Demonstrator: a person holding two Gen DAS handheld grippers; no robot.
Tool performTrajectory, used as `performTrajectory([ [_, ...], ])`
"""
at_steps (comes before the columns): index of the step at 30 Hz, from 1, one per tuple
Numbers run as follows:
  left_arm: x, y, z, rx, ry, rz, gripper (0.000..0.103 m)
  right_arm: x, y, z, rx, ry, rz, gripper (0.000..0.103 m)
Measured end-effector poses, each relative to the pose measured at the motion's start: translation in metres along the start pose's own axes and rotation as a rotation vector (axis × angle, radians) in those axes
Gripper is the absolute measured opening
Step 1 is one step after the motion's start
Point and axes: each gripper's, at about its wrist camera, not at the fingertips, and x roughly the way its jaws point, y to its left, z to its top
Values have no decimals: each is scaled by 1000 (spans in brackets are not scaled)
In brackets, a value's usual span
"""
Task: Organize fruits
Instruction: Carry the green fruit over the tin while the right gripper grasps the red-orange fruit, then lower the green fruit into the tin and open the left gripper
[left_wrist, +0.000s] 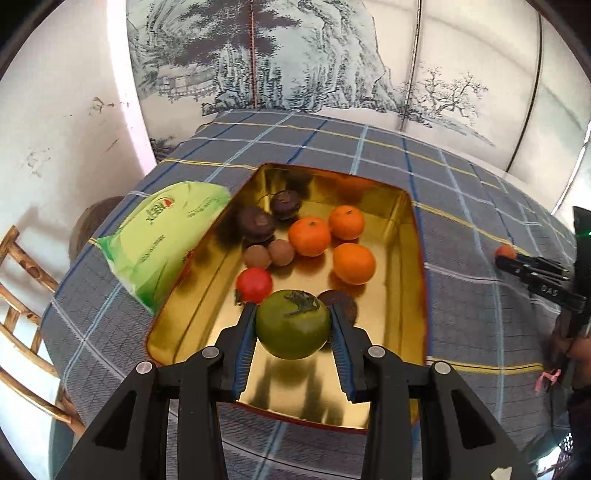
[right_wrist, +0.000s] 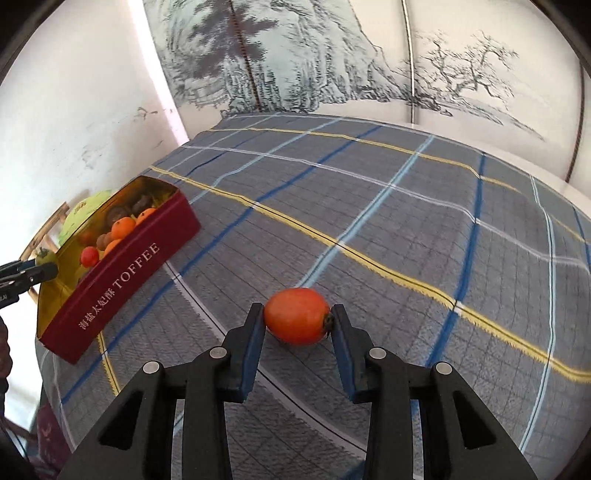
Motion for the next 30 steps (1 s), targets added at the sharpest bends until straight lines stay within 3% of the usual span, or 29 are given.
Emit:
performTrajectory([
  [6, 1, 2, 1, 31, -26, 40, 34, 2, 1, -1, -7, -1, -8, 37],
  [22, -1, 8, -2, -2, -35, 32, 35, 5, 2, -1, -7, 12, 2, 37],
  [30, -14, -7, -6, 26, -86, 92, 66, 2, 8, -3, -17, 19, 3, 37],
])
